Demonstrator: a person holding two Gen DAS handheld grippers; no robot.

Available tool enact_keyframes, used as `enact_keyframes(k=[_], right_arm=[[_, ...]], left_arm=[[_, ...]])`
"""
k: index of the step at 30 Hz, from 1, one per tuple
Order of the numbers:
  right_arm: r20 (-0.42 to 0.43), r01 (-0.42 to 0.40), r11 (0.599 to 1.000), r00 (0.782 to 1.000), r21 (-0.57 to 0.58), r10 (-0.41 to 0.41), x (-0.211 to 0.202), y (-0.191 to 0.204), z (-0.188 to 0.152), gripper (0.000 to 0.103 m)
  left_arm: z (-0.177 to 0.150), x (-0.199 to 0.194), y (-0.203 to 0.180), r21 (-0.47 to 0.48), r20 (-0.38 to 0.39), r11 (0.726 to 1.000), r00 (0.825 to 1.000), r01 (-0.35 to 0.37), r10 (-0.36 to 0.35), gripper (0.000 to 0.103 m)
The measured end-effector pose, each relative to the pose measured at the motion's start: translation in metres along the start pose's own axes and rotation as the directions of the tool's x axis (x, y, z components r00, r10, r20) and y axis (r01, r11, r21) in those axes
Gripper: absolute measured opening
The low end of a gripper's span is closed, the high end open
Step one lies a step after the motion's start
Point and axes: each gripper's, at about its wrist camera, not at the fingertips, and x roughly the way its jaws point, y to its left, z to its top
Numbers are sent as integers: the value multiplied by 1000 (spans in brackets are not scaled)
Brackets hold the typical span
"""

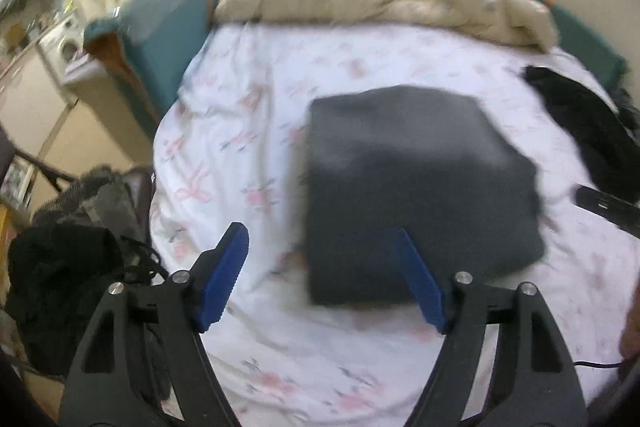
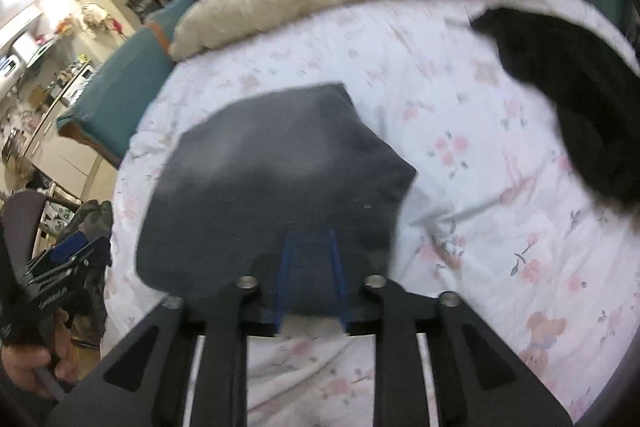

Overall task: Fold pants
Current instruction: 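Open both grippers and press the folded pants bundle flat, then grasp the folded grey pants bundle with both grippers and lift it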

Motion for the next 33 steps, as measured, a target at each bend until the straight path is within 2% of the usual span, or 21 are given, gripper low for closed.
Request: enact_keyframes(k=[1,3,6,9,12,14,15,16,18,20,23,24,26,27,28,29,30,32,33], right_arm=[[18,6,1000,1000,-22,-5,-8,8,-3,55],[63,19,998,998,-63,-15,-23,23,-9,73],[115,29,994,993,-101,-17,-41,39,-15,74],[154,33,994,988,-108,-16,-57,51,-26,81],[153,3,995,988,-102,12,-60,57,-39,84],[124,-36,996,991,-79,46,-57,58,-46,84],[106,-71,996,991,-60,77,-53,57,-49,84],[91,-93,995,991,-31,95,-48,54,-51,84],[58,-132,991,990,35,130,-35,49,-55,84],[42,-150,985,988,87,147,-23,44,-56,84],[26,-175,968,985,180,173,0,29,-56,84],[24,-191,957,981,218,190,6,23,-58,84],[-3,-244,911,966,334,260,28,8,-64,84],[-27,-297,867,942,401,336,43,-1,-68,84],[-55,-343,812,908,472,415,61,-9,-74,84],[-73,-359,776,886,519,458,73,-14,-78,84],[-78,-380,722,855,578,512,86,-20,-83,84],[-50,-417,634,810,652,584,102,-29,-90,84],[-28,-424,602,802,677,596,109,-33,-91,84]], left_arm=[[-4,-14,-10,32,40,999,999,7,-8,75],[-9,-27,-19,53,84,999,996,9,-14,82],[-16,-44,-28,84,124,996,992,21,-31,91],[-22,-51,-28,58,126,997,991,44,-51,91],[-33,-45,-11,-90,77,991,993,98,-91,97],[-40,-35,1,-207,30,968,990,142,-138,97],[-43,-26,11,-296,1,941,985,165,-172,97],[-49,-23,16,-348,-5,922,982,173,-186,97],[-61,-9,32,-493,-8,851,977,181,-213,97],[-67,5,35,-542,-17,820,973,185,-231,97],[-70,26,34,-572,-29,795,964,201,-265,97],[-71,33,35,-595,-25,775,960,211,-280,97],[-75,46,34,-634,-22,734,943,245,-333,97],[-76,52,33,-649,-24,716,933,259,-360,97],[-81,66,31,-683,-36,676,912,276,-409,97],[-85,75,30,-711,-44,641,893,288,-449,97],[-91,89,28,-753,-52,588,865,295,-500,97],[-100,104,29,-804,-32,516,845,295,-533,97],[-103,110,29,-818,-29,499,846,286,-533,97]])
